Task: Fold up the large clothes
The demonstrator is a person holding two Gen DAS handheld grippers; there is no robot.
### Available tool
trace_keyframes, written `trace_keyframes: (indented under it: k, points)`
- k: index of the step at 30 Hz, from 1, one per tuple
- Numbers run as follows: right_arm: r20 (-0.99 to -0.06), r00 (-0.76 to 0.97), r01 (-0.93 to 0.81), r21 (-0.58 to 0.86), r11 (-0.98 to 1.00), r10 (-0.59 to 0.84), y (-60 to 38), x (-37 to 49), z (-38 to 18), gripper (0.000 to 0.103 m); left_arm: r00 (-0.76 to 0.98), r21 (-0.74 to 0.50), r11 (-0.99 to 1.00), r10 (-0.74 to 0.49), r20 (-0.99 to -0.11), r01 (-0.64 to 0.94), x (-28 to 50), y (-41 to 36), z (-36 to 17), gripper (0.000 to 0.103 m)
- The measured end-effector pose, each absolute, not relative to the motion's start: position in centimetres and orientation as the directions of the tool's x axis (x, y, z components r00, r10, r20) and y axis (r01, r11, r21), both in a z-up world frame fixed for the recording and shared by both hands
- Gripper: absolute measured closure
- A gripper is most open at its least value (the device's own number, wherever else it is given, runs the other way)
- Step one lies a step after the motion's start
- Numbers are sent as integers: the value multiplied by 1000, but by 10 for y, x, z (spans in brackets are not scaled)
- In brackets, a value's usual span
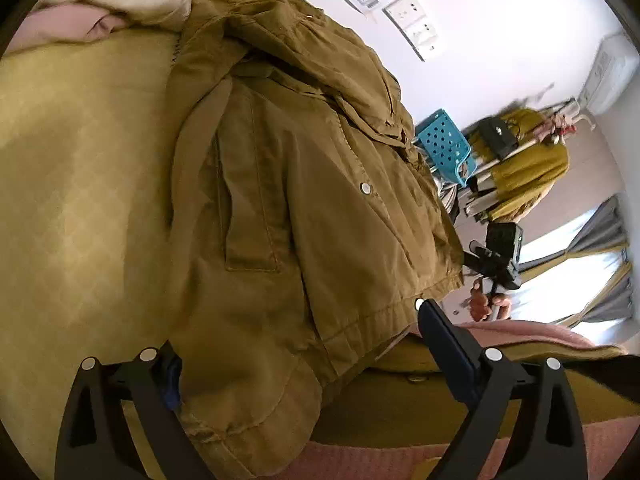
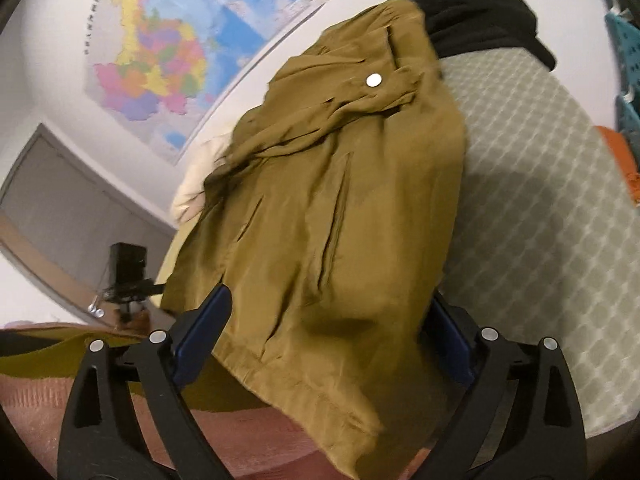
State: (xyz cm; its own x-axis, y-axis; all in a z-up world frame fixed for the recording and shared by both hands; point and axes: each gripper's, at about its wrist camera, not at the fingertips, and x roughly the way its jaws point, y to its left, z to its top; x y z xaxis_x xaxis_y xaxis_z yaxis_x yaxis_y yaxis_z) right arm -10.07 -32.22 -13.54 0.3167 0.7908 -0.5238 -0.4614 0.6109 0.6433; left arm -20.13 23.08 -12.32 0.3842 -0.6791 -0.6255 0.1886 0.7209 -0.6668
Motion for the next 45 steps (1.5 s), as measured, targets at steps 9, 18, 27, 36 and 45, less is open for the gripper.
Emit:
trace_keyframes:
  k: [9,18,27,36,45]
  points:
    - [-521,317,-504,615,607,792,-305,-108,-138,46,481,-443,884,-456,-748,150,-186,207,-119,61]
    - [-477,290,-478,679,557,830,-319,-113,-144,43,457,-622,779,-584,-671,82,-184,223,-128,50]
    - [-431,326,-455,709,539,841,-317,-118,-137,90,520,-611,792,-518,-679,-9,-187,222,-121,97]
    - [-220,362,-616,673,410,906,-325,-160,-60,91,639,-647,751,-564,-523,133,-223,233,-33,98]
    - [-189,346,-599,709,372,919,-327,-169,-54,91,652,-731,677,-594,-471,88,-236,263,-45,98]
